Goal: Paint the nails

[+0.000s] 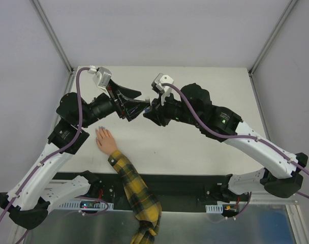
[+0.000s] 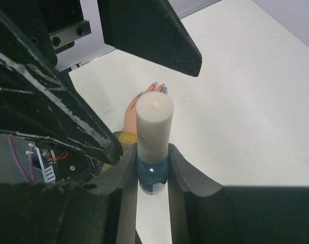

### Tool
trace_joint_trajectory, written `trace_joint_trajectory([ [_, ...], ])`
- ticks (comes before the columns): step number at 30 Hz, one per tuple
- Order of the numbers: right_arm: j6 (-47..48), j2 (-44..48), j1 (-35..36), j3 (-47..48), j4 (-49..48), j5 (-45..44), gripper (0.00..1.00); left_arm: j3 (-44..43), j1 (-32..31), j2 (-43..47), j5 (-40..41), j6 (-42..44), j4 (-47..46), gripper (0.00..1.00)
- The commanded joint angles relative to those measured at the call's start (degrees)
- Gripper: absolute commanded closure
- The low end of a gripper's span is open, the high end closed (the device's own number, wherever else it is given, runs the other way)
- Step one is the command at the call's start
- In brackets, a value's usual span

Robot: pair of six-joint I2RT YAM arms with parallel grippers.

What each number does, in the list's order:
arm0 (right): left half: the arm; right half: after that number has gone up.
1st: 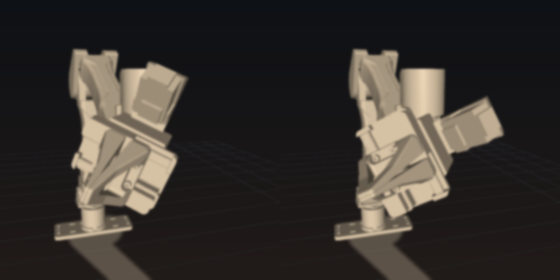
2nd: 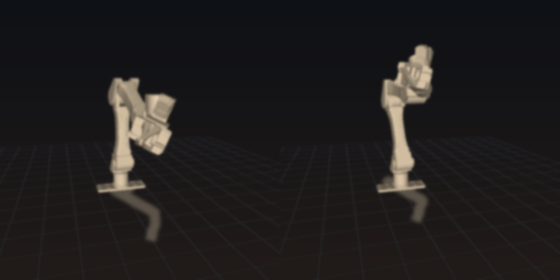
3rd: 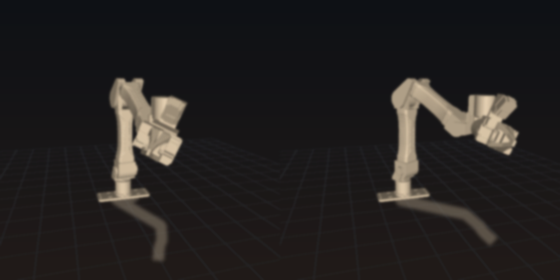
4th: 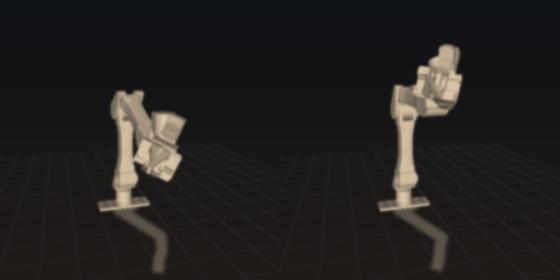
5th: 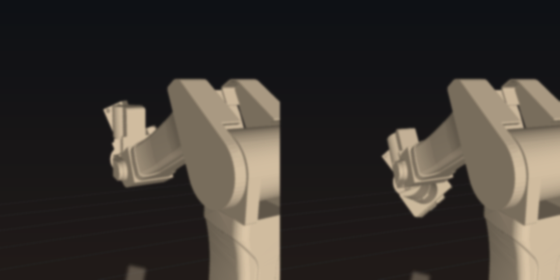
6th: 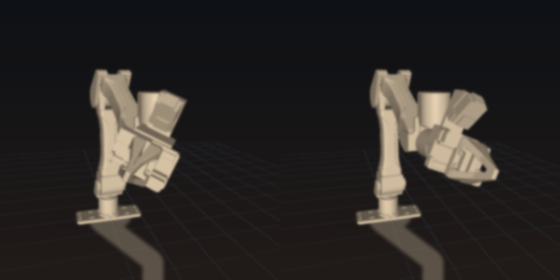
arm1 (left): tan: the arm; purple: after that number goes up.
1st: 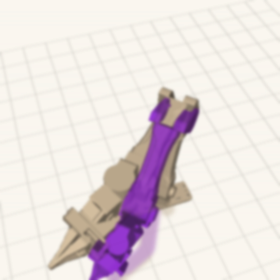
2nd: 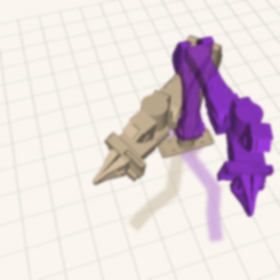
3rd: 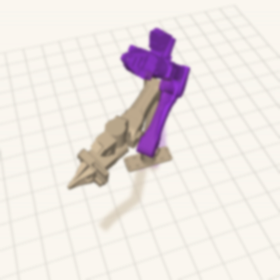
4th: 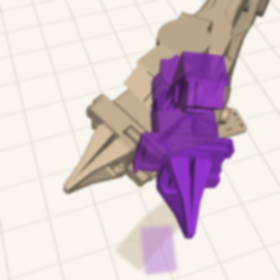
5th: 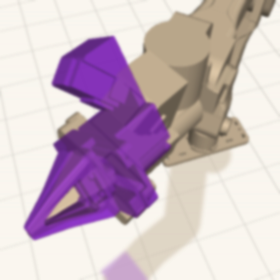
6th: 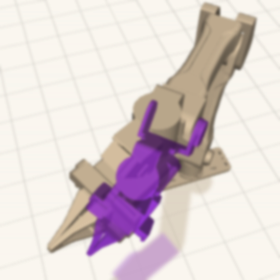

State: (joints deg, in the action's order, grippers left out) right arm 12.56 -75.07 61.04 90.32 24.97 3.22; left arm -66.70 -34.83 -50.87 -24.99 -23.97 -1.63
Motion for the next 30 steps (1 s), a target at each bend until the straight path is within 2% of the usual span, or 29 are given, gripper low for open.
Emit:
trace_joint_trajectory([
  [1,0.5,-0.2,1.1,4.0,-1.2,-2.6,1.00,-0.8,-0.1,-0.5,-0.6,-1.8,-3.4,0.31],
  [8,0.5,-1.9,2.2,7.2,0.8,-5.2,1.00,0.0,-0.1,-2.0,-0.2,-2.1,-3.4,0.44],
  [9,0.5,-2.1,2.3,7.3,1.0,-5.3,1.00,0.1,-0.1,-2.0,-0.3,-2.0,-3.3,0.53],
  [11,0.7,-1.7,2.5,7.1,1.3,-5.8,1.00,0.2,-0.1,-1.6,-0.5,-1.2,-2.9,0.64],
  [12,0.9,-1.3,2.5,7.0,1.3,-6.0,1.00,0.2,-0.1,-1.3,-0.4,-0.6,-1.8,0.75],
  [14,1.6,-0.6,2.3,6.0,1.3,-4.5,1.00,0.1,0.0,-0.4,-1.5,1.4,-0.6,0.90],
  [15,2.1,0.1,1.9,5.8,1.4,-1.6,1.00,0.0,0.2,-0.1,-2.9,2.2,-0.1,1.00],
  [16,2.6,0.6,1.3,5.4,1.1,1.8,1.00,0.1,0.7,0.2,-10.0,3.1,-0.4,1.00],
  [17,3.6,1.1,0.5,4.7,0.7,13.0,1.00,0.1,1.3,0.3,-14.9,3.5,-1.1,1.00],
  [19,3.9,2.7,-2.2,1.1,-3.4,27.9,1.00,-0.3,3.6,-0.2,-27.3,1.6,-4.8,1.00],
  [20,4.0,3.1,-3.1,0.0,-5.0,43.6,1.00,-0.3,4.4,-1.1,-37.9,0.3,-6.9,1.00],
  [21,3.0,3.8,-4.4,-3.5,-7.5,48.7,1.00,0.2,5.2,-1.2,-41.2,-1.5,-10.0,1.00],
  [22,1.1,4.7,-4.8,-5.1,-14.1,52.5,1.00,2.9,6.6,-1.2,-43.8,-7.1,-14.3,1.00],
  [23,-0.2,4.8,-5.2,-5.9,-16.4,58.0,1.00,4.6,7.6,-1.2,-47.8,-11.1,-26.7,1.00],
  [25,-2.7,4.0,-6.7,-5.3,-17.9,61.6,1.00,8.0,9.8,-1.9,-49.7,-21.8,-36.5,1.00],
  [26,-3.1,4.1,-7.2,-5.2,-17.9,62.8,1.00,8.4,10.1,-2.8,-50.1,-24.3,-42.1,1.00],
  [30,-5.0,5.2,-9.8,-5.9,-19.1,63.6,1.00,8.3,10.4,-3.5,-50.2,-26.0,-42.8,1.00],
])
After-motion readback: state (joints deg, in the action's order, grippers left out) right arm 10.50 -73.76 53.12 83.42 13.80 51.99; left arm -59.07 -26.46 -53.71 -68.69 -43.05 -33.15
